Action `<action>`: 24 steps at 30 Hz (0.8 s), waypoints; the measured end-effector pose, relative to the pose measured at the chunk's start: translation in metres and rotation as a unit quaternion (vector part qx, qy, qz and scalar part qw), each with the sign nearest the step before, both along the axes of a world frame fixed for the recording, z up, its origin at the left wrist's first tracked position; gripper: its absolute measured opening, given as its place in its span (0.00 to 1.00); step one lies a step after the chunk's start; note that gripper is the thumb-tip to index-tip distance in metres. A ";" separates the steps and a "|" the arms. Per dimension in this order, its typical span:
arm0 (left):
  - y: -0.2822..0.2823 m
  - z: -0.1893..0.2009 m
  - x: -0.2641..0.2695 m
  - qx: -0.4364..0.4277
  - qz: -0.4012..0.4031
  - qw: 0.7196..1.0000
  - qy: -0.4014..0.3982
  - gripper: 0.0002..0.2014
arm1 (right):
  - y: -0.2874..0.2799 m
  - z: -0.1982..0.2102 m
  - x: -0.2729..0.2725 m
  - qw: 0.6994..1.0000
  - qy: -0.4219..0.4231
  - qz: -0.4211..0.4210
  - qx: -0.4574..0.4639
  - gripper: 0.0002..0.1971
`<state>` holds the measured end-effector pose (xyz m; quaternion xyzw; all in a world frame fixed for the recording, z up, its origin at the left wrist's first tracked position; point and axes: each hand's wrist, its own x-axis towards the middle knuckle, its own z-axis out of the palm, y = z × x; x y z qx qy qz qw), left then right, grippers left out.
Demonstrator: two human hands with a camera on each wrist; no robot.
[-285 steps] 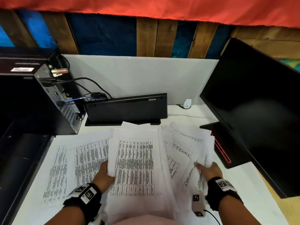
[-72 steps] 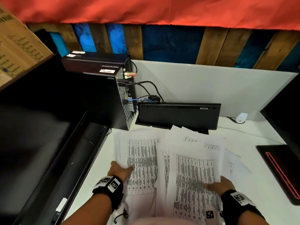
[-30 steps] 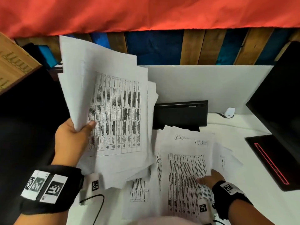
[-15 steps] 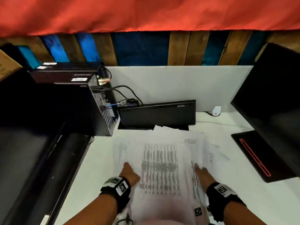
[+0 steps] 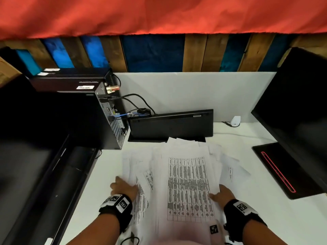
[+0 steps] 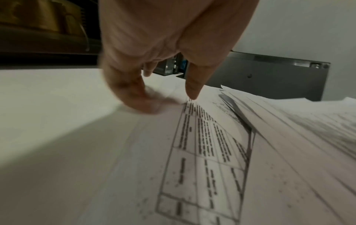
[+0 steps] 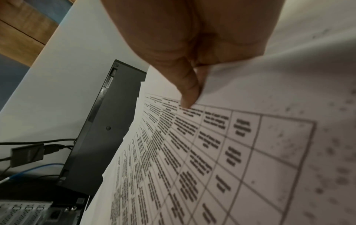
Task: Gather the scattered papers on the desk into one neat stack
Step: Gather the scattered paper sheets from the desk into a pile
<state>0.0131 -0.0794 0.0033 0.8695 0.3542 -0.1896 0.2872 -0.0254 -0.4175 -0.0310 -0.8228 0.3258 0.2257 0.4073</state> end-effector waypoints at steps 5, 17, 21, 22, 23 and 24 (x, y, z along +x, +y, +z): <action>-0.004 -0.009 0.004 -0.124 -0.010 0.992 -0.036 0.26 | 0.000 -0.002 0.002 0.999 -0.033 -0.013 -0.025 0.30; -0.019 -0.010 0.003 -0.164 -0.016 0.983 -0.084 0.09 | -0.014 0.011 -0.002 0.989 -0.122 -0.079 0.032 0.25; -0.006 -0.006 0.008 -0.155 -0.014 0.981 -0.117 0.02 | -0.030 0.046 0.003 0.978 -0.169 -0.115 0.036 0.24; 0.000 -0.004 0.010 -0.155 -0.007 0.981 -0.120 0.02 | -0.037 0.053 0.003 0.976 -0.176 -0.122 0.035 0.25; 0.006 -0.004 0.012 -0.160 -0.007 0.981 -0.109 0.05 | -0.044 0.058 0.004 0.974 -0.183 -0.130 0.036 0.25; 0.011 -0.003 0.013 -0.167 -0.010 0.981 -0.098 0.08 | -0.051 0.059 0.005 0.972 -0.188 -0.138 0.042 0.25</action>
